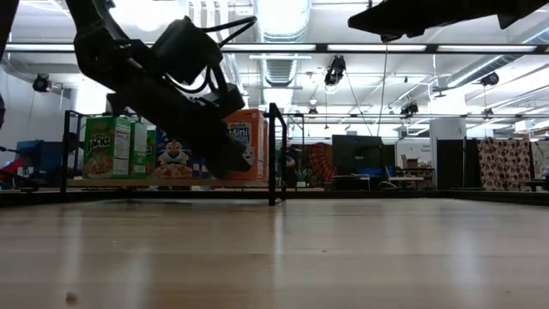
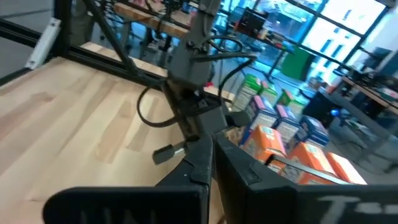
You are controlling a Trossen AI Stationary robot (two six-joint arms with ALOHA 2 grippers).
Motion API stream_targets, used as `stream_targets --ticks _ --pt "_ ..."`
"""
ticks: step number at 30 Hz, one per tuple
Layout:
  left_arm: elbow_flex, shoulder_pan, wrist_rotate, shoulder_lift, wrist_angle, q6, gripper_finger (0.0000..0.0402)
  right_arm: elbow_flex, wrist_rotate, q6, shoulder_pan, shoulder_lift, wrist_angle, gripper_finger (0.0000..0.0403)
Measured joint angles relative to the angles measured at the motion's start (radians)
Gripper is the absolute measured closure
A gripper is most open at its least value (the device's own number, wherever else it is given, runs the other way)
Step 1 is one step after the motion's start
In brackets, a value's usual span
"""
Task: Stack cereal on shelf
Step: Put the orange cereal box on the shelf aligned with the orange cereal boxes
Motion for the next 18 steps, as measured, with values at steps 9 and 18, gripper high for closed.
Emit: stream_targets --ticks 9,18 --pt "0.000 0.026 0.000 0.000 0.006 0.002 0.0401 0.000 0.060 -0.004 0.000 0.000 -0.022 0.0394" --pt "0.000 0.038 0.001 0.000 0.014 0.008 0.0401 0.000 0.060 -0.004 0.000 0.000 -0.021 0.0394"
